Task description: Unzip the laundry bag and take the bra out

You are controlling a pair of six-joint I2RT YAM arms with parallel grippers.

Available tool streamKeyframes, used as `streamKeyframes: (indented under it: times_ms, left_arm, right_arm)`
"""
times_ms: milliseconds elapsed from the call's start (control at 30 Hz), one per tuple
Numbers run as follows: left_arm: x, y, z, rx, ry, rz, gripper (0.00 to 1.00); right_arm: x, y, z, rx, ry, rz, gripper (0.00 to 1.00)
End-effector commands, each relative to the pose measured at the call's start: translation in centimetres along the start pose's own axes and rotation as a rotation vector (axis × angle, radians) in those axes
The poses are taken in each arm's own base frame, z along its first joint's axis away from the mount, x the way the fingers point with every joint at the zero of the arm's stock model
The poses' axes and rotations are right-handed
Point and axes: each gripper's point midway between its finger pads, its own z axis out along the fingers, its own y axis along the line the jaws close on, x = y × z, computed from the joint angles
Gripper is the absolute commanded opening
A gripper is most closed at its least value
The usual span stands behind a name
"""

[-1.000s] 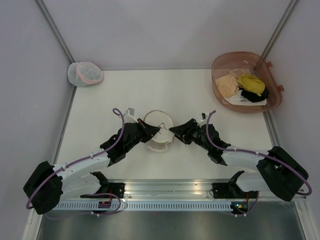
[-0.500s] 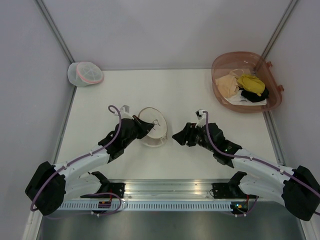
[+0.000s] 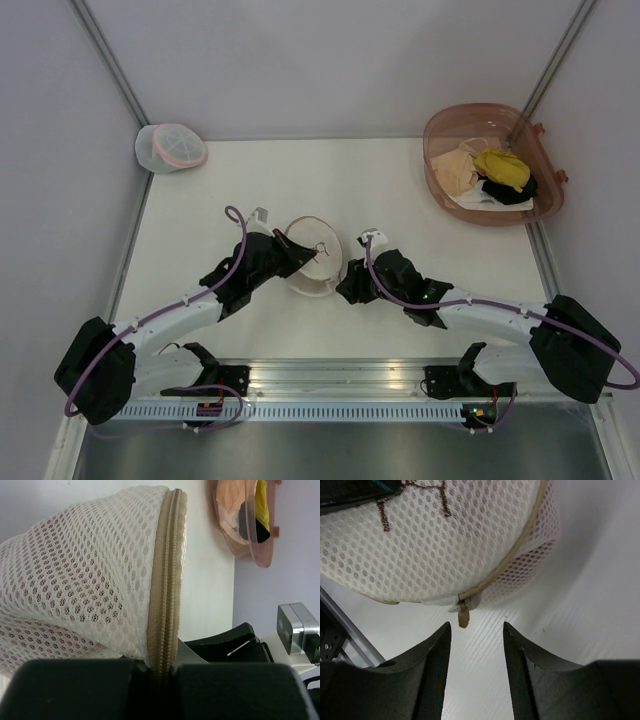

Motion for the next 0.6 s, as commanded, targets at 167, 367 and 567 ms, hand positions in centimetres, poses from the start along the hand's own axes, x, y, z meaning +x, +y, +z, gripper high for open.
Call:
streamKeyframes:
  times_ms: [167, 367, 567]
  left_arm:
    - [0.1, -1.8, 0.5, 0.058, 0.031, -0.025, 0.02]
    - [0.7, -2.3, 0.5, 0.086, 0.071, -0.024, 0.02]
    - [-0.1, -2.1, 0.3, 0.095, 0.078, 0.021, 0.02]
  right_arm:
    - [-3.4, 3.2, 1.0, -0.063, -0.091, -0.071, 0.51]
    - [-2.9, 2.1, 1.9, 0.0, -0.071, -0.071, 0.34]
    - [-2.8, 1.5, 1.6, 0.036, -0.053, -0.093, 0.0]
